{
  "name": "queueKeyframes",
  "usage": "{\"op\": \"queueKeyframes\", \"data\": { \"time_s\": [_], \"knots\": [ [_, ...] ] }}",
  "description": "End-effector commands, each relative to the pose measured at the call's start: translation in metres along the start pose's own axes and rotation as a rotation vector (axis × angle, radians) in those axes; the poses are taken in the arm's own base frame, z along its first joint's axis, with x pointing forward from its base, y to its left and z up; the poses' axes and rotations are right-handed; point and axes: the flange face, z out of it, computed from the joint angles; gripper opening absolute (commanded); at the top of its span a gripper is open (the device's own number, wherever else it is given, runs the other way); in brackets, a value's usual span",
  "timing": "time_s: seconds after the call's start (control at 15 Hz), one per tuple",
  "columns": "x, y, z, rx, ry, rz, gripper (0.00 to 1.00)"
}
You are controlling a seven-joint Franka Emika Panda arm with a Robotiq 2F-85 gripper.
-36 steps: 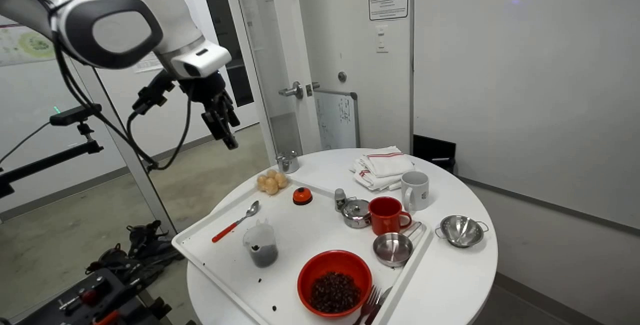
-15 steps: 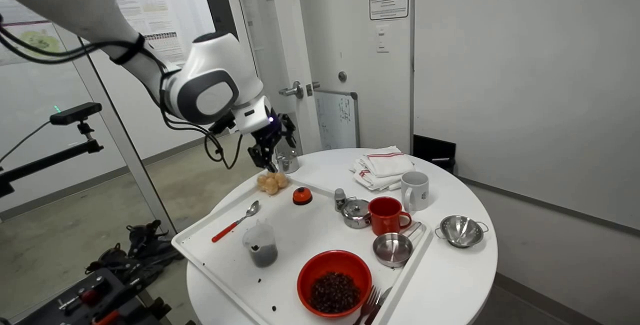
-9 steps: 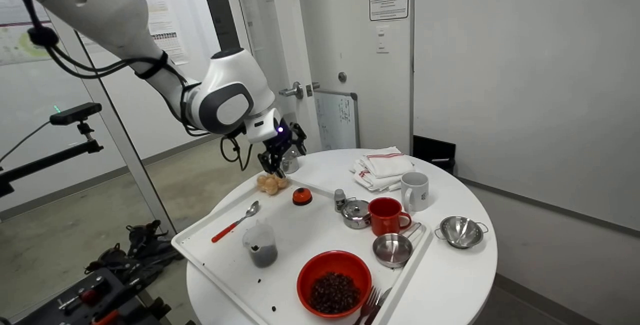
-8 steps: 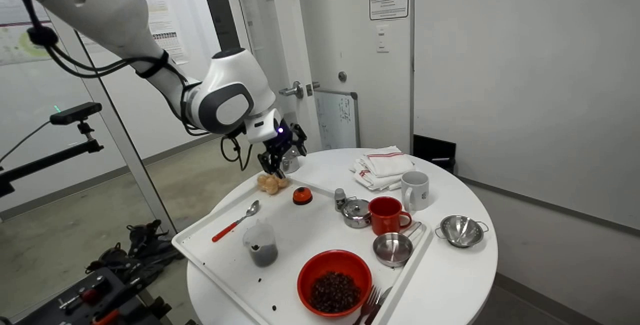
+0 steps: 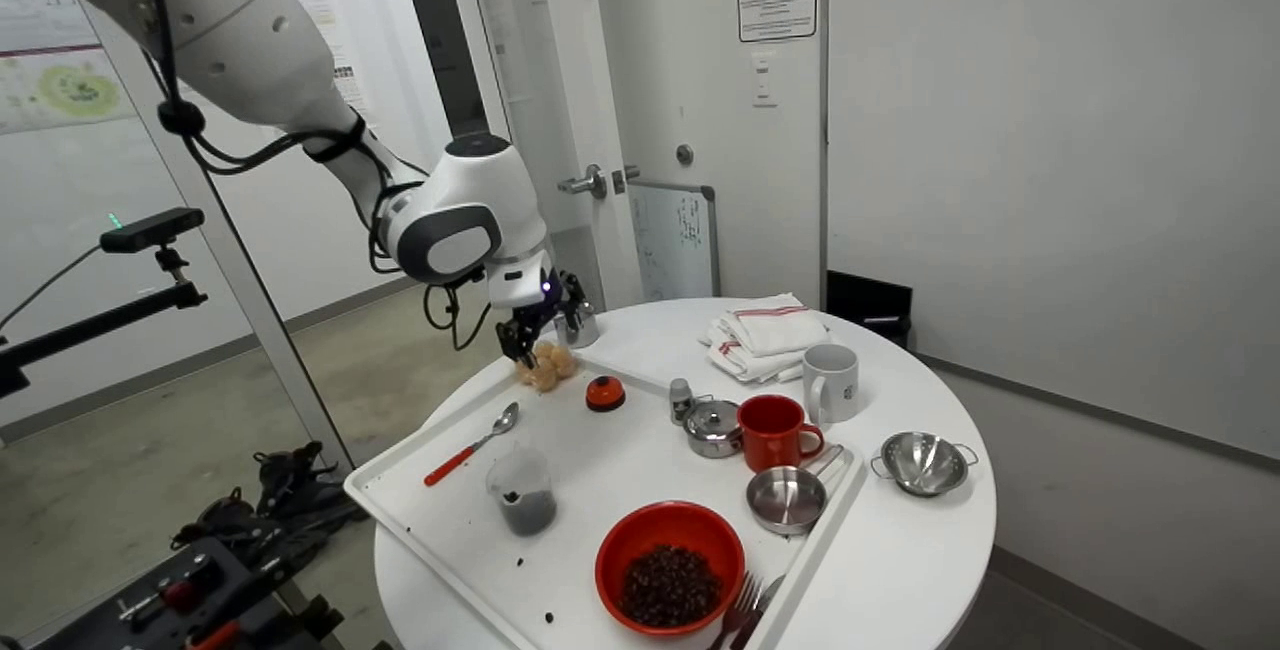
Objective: Get the colourless jug and pour some of its contents into the brown bowl
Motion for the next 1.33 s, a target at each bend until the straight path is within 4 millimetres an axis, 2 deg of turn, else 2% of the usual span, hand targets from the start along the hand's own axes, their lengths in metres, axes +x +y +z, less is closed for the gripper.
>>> {"op": "queueKeyframes", "data": {
  "time_s": [0.0,0.2,0.33,0.4,0.53,0.67,0.93,1.27],
  "knots": [
    [0.001,-0.010,0.045,0.002,0.004,0.113,1.00],
    [0.024,0.005,0.071,0.006,0.105,0.257,1.00],
    [0.030,0.020,0.083,-0.001,0.160,0.348,1.00],
    [0.032,0.016,0.074,-0.028,0.118,0.273,1.00],
    [0.034,0.023,0.084,-0.029,0.150,0.316,1.00],
    [0.030,0.024,0.086,-0.027,0.154,0.325,1.00],
    [0.033,0.033,0.065,-0.053,0.152,0.385,1.00],
    [0.014,0.047,0.029,-0.077,0.106,0.494,1.00]
  ]
}}
